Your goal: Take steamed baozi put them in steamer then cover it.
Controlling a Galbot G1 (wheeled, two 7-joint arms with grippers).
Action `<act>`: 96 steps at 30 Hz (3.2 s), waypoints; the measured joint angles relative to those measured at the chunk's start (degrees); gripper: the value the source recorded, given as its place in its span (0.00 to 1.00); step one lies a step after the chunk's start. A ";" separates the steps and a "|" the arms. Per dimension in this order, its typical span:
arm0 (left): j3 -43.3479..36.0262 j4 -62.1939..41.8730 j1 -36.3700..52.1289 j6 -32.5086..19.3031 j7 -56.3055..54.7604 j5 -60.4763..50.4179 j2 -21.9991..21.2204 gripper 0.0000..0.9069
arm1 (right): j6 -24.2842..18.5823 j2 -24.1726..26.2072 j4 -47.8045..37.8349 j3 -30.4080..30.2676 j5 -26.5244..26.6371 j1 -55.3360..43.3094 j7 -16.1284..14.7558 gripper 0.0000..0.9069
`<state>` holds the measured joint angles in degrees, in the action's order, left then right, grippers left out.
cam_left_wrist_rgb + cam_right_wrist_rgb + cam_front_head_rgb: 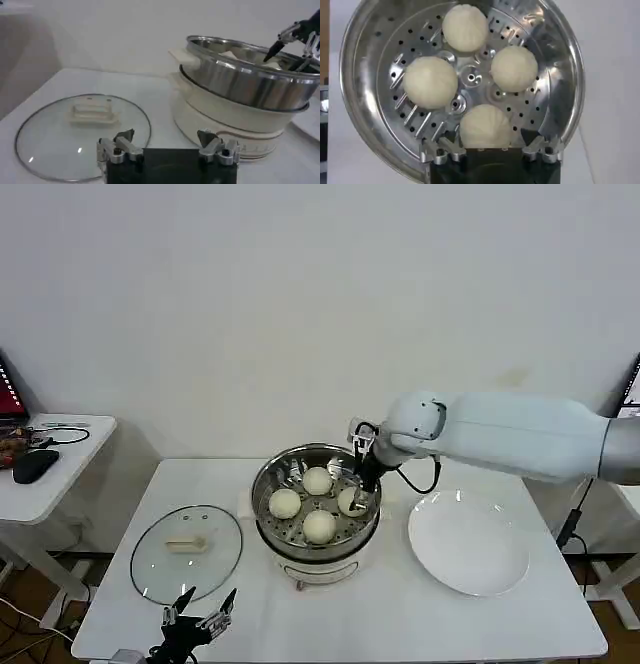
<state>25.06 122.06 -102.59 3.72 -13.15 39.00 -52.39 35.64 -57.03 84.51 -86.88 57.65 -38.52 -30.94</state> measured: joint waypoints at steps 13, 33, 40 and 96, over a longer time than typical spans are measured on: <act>1.18 0.81 -0.87 0.64 -0.18 0.00 -0.82 1.00 | -1.67 8.09 5.44 9.53 -0.29 3.69 2.31 1.00; 6.19 3.10 0.09 2.83 -0.48 1.15 -1.96 1.00 | -12.33 21.49 12.20 64.09 -7.24 47.35 12.10 1.00; 8.00 3.17 0.59 2.80 -0.26 0.77 -2.36 1.00 | -20.68 17.53 16.26 86.30 -14.47 69.27 15.26 1.00; 9.75 -22.75 6.51 -20.40 2.10 -52.92 4.46 1.00 | -50.23 -9.44 19.67 135.17 -26.34 126.19 15.28 1.00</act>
<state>34.81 99.31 -96.08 -16.68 -11.06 -13.92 -47.93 -14.59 -66.47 104.17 48.29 31.31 87.67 -15.67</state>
